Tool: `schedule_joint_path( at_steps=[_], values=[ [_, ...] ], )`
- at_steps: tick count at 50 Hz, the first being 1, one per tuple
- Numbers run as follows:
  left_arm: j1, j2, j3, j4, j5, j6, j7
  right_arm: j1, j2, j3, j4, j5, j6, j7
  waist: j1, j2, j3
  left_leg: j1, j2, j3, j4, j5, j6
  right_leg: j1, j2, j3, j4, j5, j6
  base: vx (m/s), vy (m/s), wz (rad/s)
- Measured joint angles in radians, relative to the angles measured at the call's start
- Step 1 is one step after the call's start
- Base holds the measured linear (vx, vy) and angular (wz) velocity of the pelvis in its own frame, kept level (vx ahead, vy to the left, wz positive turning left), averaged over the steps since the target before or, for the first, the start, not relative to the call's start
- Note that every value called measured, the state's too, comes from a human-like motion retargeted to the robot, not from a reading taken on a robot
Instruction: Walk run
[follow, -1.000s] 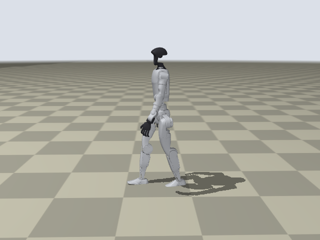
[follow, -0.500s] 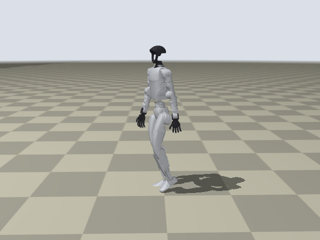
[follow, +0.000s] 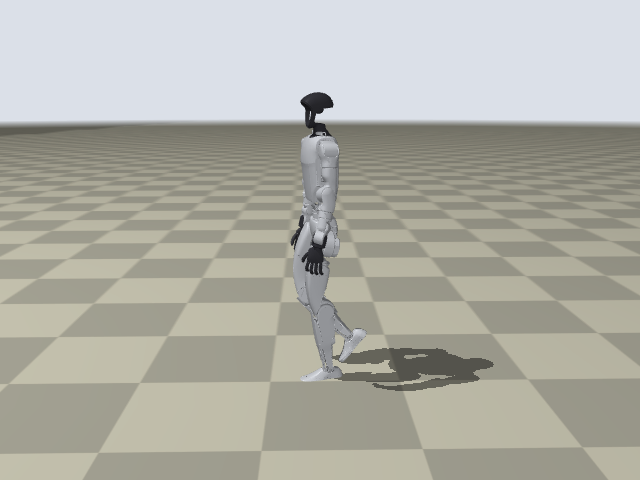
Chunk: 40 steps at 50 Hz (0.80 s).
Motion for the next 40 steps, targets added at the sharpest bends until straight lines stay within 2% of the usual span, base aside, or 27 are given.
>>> schedule_joint_path(
  at_steps=[2, 5, 9, 12, 13, 17, 18, 20, 22, 25, 27, 29, 32, 35, 40],
  values=[
    [-0.052, 0.013, -0.006, -0.016, -0.008, -0.017, 0.000, 0.023, -0.004, -0.023, 0.012, 0.008, 0.003, -0.001, -0.044, -0.002, -0.001, 0.038, -0.016, 0.012, -0.030, -0.006, 0.005, -0.084, 0.009, 0.006, -0.044, -0.039, 0.032, 0.55, 0.03, 0.54],
    [-0.121, 0.029, -0.008, -0.043, -0.027, -0.039, -0.015, 0.061, -0.008, -0.055, 0.025, 0.014, 0.013, 0.003, -0.109, -0.015, -0.001, 0.092, -0.054, 0.001, -0.053, -0.024, 0.011, -0.166, -0.007, -0.007, -0.229, -0.085, 0.066, 0.66, 0.01, 0.67],
    [-0.194, 0.056, -0.002, -0.086, -0.058, -0.069, -0.041, 0.085, -0.005, -0.081, 0.047, 0.031, 0.027, 0.004, -0.181, -0.068, 0.024, 0.191, -0.136, -0.018, -0.072, -0.067, 0.039, -0.201, -0.016, 0.046, -0.611, -0.071, 0.137, 0.65, -0.07, 0.61],
    [-0.217, 0.069, -0.002, -0.125, -0.069, -0.090, -0.049, 0.096, 0.006, -0.096, 0.053, 0.050, 0.027, 0.011, -0.197, -0.085, 0.031, 0.269, -0.155, -0.030, -0.087, -0.103, 0.046, -0.227, 0.010, 0.109, -0.786, -0.075, 0.157, 0.62, -0.11, 0.22],
    [-0.217, 0.068, -0.003, -0.138, -0.071, -0.096, -0.050, 0.099, 0.010, -0.101, 0.054, 0.058, 0.027, 0.011, -0.195, -0.085, 0.029, 0.289, -0.157, -0.042, -0.089, -0.113, 0.048, -0.236, 0.013, 0.103, -0.808, -0.079, 0.157, 0.54, -0.08, 0.18],
    [-0.179, 0.049, 0.000, -0.170, -0.081, -0.112, -0.052, 0.089, 0.017, -0.105, 0.045, 0.069, 0.028, 0.020, -0.202, -0.082, 0.011, 0.345, -0.163, -0.077, -0.069, -0.137, 0.054, -0.251, -0.004, 0.062, -0.738, -0.025, 0.062, 0.90, -0.21, 0.20],
    [-0.160, 0.045, 0.002, -0.169, -0.079, -0.111, -0.057, 0.087, 0.016, -0.100, 0.043, 0.068, 0.027, 0.022, -0.210, -0.082, 0.004, 0.359, -0.164, -0.081, -0.057, -0.127, 0.049, -0.250, -0.018, 0.032, -0.707, -0.007, 0.043, 0.87, -0.21, 0.29],
    [-0.107, 0.031, 0.006, -0.158, -0.061, -0.101, -0.055, 0.078, 0.014, -0.086, 0.049, 0.070, 0.028, 0.020, -0.215, -0.076, -0.011, 0.373, -0.152, -0.075, -0.013, -0.056, 0.033, -0.261, -0.019, 0.069, -0.619, -0.047, 0.015, 0.88, -0.19, 0.31],
    [-0.050, 0.003, 0.018, -0.134, -0.031, -0.089, -0.028, 0.058, 0.016, -0.077, 0.048, 0.071, 0.032, 0.015, -0.212, -0.089, -0.027, 0.350, -0.148, -0.028, 0.078, 0.094, 0.027, -0.234, -0.042, 0.078, -0.592, -0.113, 0.019, 0.75, -0.16, 0.17],
    [0.018, -0.031, 0.036, -0.067, 0.006, -0.058, 0.009, 0.030, 0.023, -0.053, 0.028, 0.092, 0.017, 0.019, -0.176, -0.157, -0.019, 0.287, -0.195, 0.034, 0.292, 0.300, 0.041, -0.134, -0.081, 0.105, -0.643, -0.157, 0.021, 0.77, -0.24, -0.09],
    [0.055, -0.035, 0.024, -0.018, 0.013, -0.037, 0.026, 0.008, 0.023, -0.038, 0.008, 0.110, 0.010, 0.029, -0.154, -0.208, -0.020, 0.196, -0.214, 0.081, 0.482, 0.292, 0.059, -0.098, -0.130, 0.105, -0.646, -0.184, 0.035, 0.62, -0.20, 0.29],
    [0.091, -0.039, 0.024, 0.017, 0.024, -0.017, 0.040, -0.023, 0.017, -0.025, -0.012, 0.114, 0.011, 0.037, -0.133, -0.248, -0.014, 0.106, -0.181, 0.157, 0.618, 0.226, 0.075, -0.059, -0.166, 0.082, -0.659, -0.203, 0.040, 0.66, -0.19, 0.38],
    [0.148, -0.045, 0.048, 0.050, 0.037, 0.005, 0.056, -0.084, 0.002, -0.002, -0.033, 0.109, 0.015, 0.038, -0.095, -0.261, 0.005, -0.016, -0.157, 0.171, 0.680, 0.175, 0.041, 0.017, -0.156, 0.039, -0.705, -0.219, 0.037, 0.54, -0.13, -0.02],
    [0.206, -0.048, 0.069, 0.066, 0.035, 0.019, 0.052, -0.147, -0.010, 0.022, -0.056, 0.117, 0.019, 0.043, -0.071, -0.235, 0.018, -0.119, -0.154, 0.139, 0.602, 0.133, 0.000, 0.098, -0.110, -0.010, -0.760, -0.230, 0.038, 0.44, -0.10, -0.14],
    [0.279, -0.049, 0.102, 0.082, 0.043, 0.035, 0.067, -0.207, -0.020, 0.035, -0.113, 0.135, 0.011, 0.049, -0.021, -0.164, 0.047, -0.189, -0.142, 0.057, 0.240, 0.131, -0.058, 0.242, 0.017, -0.041, -0.840, -0.264, 0.028, 0.71, -0.10, -0.25]
  ],
)
